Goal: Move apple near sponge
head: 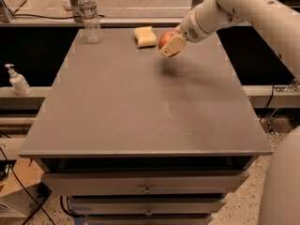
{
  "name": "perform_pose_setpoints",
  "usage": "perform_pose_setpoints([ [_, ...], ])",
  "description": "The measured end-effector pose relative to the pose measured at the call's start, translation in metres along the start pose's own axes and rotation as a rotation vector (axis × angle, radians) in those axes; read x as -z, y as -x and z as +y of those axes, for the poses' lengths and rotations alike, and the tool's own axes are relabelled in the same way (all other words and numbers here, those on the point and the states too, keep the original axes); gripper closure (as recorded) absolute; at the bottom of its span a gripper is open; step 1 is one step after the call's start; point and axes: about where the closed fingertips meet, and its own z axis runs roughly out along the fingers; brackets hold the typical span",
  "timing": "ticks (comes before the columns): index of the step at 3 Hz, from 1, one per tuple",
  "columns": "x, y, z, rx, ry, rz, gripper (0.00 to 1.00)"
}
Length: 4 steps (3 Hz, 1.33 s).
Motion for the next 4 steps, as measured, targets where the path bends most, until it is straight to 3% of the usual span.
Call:
perform_pose_setpoints([
  [1, -0.025, 0.007, -0.007, -0.026, 0.022, -0.028, 0.83],
  [2, -0.046, 0.004, -0.009, -0.058, 0.042, -0.039, 0.59],
  [4, -0.061, 0.003, -0.009, -0.082, 0.060, -0.049, 0.12],
])
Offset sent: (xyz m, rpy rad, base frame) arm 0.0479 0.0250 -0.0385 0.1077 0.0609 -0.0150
